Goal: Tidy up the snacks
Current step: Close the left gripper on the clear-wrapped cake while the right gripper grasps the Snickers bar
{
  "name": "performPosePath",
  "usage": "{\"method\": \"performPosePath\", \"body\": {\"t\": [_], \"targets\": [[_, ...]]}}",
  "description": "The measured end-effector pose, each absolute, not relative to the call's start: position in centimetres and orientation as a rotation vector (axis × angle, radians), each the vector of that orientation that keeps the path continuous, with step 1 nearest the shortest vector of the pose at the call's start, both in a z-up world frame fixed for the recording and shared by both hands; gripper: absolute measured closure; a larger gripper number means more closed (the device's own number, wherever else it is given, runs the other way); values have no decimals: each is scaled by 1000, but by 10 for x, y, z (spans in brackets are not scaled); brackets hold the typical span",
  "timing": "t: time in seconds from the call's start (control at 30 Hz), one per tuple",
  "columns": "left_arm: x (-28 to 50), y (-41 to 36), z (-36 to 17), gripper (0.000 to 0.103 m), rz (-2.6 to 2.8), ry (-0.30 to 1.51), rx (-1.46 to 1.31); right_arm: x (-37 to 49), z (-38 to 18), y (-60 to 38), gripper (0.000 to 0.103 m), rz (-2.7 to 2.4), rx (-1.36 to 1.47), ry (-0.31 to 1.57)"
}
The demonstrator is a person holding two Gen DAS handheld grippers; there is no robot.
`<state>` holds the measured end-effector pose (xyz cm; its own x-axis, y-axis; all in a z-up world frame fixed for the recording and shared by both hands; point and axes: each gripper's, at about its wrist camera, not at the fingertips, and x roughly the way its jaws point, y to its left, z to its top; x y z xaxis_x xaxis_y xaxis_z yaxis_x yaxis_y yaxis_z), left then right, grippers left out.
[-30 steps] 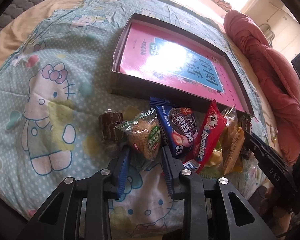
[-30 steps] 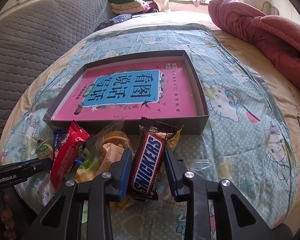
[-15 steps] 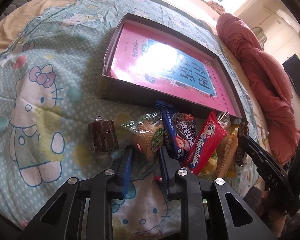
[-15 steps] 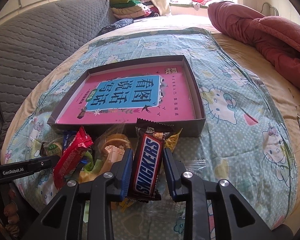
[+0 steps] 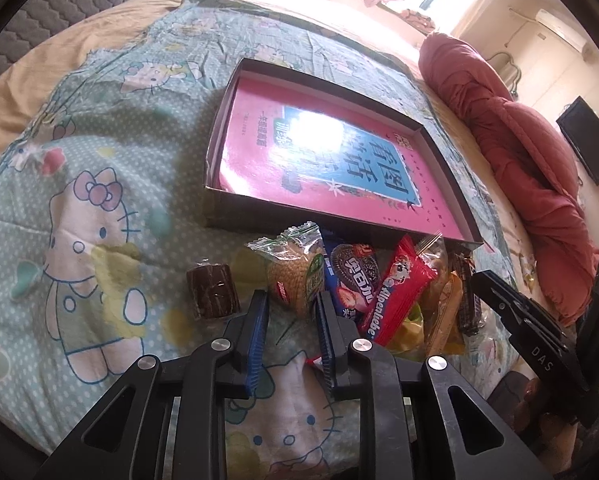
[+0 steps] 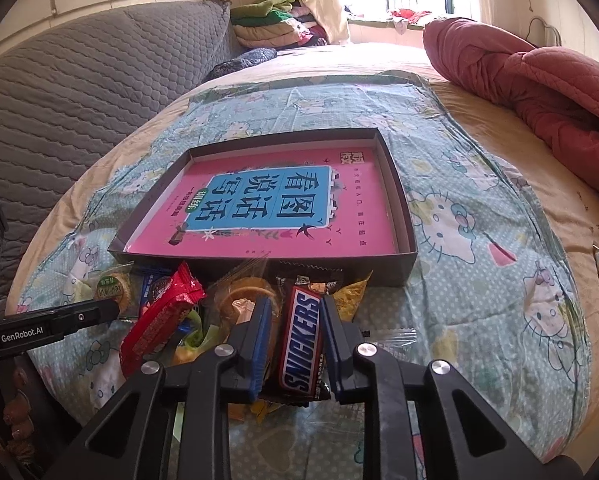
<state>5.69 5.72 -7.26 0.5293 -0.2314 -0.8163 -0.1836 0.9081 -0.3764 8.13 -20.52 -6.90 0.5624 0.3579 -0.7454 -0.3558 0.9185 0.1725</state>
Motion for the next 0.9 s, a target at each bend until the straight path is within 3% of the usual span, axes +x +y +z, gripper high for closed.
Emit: {"method": "performPosePath", "body": {"t": [0.07,0.37,0.47,0.6,0.9], "targets": [[55,59,-70,79,-25,1012,-448,82,-71,-205,85,425,6,890],[50,64,-62,79,-19,973,-445,84,-75,-208,86,419,15,913],[50,64,-58,79,-20,959,-440,84,-76,-208,84,426,24,922],[48,62,-54,79,-30,944,-427,85,-81,-204,68,419,6,942],[50,58,-45,79,-47,915,-410,90,-92,-206,72,407,20,967]]}}
